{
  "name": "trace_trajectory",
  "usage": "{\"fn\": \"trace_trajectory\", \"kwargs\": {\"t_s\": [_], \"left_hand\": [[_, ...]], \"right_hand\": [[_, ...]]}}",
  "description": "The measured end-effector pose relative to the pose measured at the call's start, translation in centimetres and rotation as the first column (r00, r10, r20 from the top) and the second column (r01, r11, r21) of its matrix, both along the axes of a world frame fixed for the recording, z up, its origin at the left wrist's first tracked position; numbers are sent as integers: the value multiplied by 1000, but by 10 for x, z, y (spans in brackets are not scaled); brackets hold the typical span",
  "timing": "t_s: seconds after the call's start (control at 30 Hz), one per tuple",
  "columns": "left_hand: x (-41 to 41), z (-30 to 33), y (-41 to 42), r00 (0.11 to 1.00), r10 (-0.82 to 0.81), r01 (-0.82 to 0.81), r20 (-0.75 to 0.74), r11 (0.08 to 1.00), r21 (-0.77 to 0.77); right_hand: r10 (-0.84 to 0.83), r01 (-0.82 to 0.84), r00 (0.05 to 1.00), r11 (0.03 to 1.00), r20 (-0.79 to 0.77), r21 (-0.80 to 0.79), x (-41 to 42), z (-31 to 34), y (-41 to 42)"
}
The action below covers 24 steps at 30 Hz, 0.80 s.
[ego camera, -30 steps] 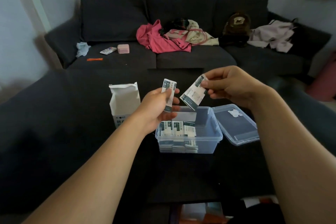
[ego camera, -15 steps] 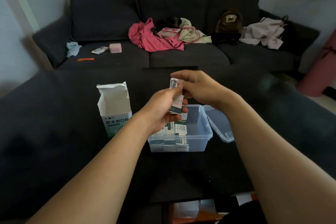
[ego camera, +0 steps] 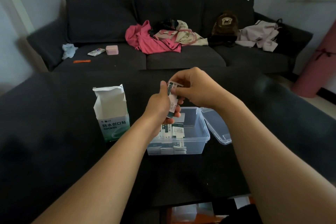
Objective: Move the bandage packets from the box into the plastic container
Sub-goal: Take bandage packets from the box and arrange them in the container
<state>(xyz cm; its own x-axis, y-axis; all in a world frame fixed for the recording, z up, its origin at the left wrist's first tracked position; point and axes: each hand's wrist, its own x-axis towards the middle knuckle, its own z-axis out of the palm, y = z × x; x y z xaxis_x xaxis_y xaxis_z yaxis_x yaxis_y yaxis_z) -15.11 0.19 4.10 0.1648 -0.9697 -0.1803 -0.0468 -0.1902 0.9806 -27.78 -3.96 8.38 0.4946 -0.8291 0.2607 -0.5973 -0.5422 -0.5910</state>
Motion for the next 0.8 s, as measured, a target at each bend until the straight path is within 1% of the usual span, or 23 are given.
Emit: {"fn": "trace_trajectory", "kwargs": {"t_s": [0.1,0.17,0.27,0.37,0.43,0.47,0.5,0.57,0.6,0.67,0.73,0.8], "left_hand": [[-3,-3,-3,997,20,-18,72,1000,-24],[-4,-5,-4,996,23,-21,81,999,-26],[-3,-6,-5,998,-3,4,70,1000,-23],[-1,-4,-5,992,-88,91,94,995,-32],[1,-5,-6,975,-112,125,191,991,-56],[3,-7,-6,952,-98,132,291,986,-99],[5,-9,-6,910,-66,143,409,977,-160],[11,-16,-6,783,-14,214,622,944,-249],[13,-18,-6,718,-39,276,695,933,-233],[16,-21,-4,588,-153,404,794,906,-124],[15,-21,-1,471,-255,495,844,869,-14],[13,-20,2,391,-317,544,864,837,61]], "right_hand": [[7,-2,998,996,-60,84,2,3,1],[15,-3,995,992,-94,123,2,6,1],[12,-4,996,996,-90,87,2,6,3],[0,2,997,999,-76,34,-8,10,4],[-40,43,995,999,-87,32,-20,16,1],[-62,67,992,997,-114,42,-27,18,-1],[-79,88,984,995,-159,56,-32,20,-3],[-99,122,960,990,-262,74,-37,18,-5],[-101,132,948,988,-303,84,-37,15,-5],[-76,135,909,984,-411,117,-33,8,-3],[-48,150,857,976,-513,158,-25,-1,-3],[-54,183,815,969,-578,168,-19,-12,-4]]}}
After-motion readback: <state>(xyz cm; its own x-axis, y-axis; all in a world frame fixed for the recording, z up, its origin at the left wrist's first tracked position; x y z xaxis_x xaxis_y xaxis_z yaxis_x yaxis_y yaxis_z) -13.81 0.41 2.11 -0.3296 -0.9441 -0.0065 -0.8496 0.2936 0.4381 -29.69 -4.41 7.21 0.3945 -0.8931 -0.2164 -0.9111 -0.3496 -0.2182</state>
